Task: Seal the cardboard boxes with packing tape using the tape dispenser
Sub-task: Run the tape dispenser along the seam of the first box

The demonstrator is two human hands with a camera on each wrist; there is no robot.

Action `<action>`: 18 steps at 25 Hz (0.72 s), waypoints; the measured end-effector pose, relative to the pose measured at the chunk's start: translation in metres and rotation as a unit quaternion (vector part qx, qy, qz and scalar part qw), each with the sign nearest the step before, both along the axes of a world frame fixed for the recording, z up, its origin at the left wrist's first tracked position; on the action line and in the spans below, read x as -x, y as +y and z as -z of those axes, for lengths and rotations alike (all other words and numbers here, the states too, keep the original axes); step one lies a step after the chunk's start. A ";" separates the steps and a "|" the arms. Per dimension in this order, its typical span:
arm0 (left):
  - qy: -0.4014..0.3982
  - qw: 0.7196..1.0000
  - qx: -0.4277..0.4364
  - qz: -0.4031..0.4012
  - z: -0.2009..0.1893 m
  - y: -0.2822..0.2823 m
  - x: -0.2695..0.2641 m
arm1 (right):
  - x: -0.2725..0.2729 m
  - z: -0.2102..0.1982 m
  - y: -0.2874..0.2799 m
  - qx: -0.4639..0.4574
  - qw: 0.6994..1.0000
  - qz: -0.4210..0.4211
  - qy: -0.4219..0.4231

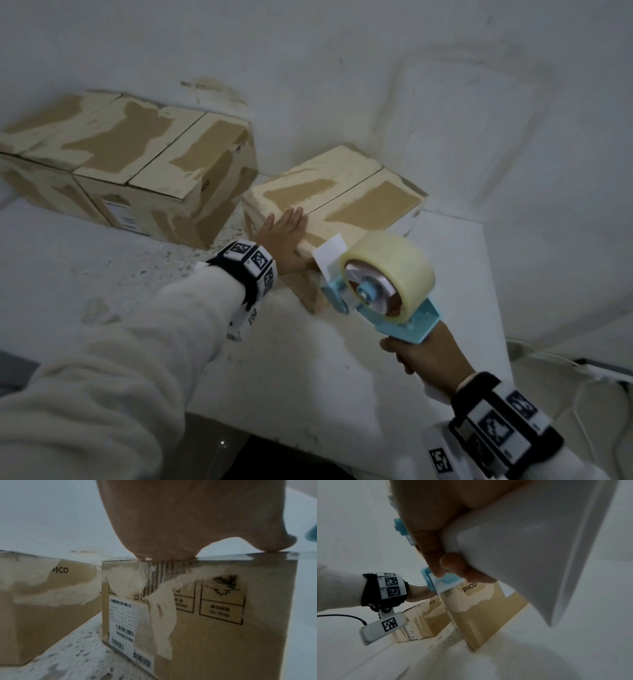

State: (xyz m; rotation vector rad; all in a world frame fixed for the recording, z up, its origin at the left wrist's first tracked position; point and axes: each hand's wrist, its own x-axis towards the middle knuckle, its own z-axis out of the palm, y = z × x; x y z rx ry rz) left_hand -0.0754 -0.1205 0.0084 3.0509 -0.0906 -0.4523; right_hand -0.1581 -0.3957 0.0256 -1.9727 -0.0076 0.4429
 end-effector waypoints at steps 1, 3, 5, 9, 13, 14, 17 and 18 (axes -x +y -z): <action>-0.001 1.000 -0.008 -0.003 -0.002 -0.002 0.001 | -0.001 0.002 -0.001 0.005 1.000 -0.002 0.000; -0.024 0.999 -0.028 0.001 -0.004 -0.006 0.005 | -0.003 0.005 -0.001 0.010 1.000 -0.004 0.002; -0.060 0.998 -0.021 0.022 -0.003 -0.018 0.012 | -0.004 0.007 -0.001 0.012 1.000 -0.009 0.005; -0.028 0.998 0.064 0.008 0.007 -0.039 0.027 | -0.004 0.005 -0.005 0.004 1.000 -0.019 -0.002; -0.033 0.998 0.062 0.005 0.009 -0.038 0.027 | -0.002 0.004 -0.013 -0.003 1.000 -0.027 -0.014; -0.029 0.999 0.044 0.008 0.008 -0.039 0.027 | 0.000 0.003 -0.015 0.001 0.999 -0.031 -0.018; -0.014 1.000 0.002 0.008 0.005 -0.040 0.027 | 0.001 0.005 -0.020 0.000 0.999 -0.029 -0.014; -0.010 1.000 0.000 0.008 0.004 -0.041 0.025 | -0.001 0.007 -0.021 0.003 1.000 -0.025 -0.009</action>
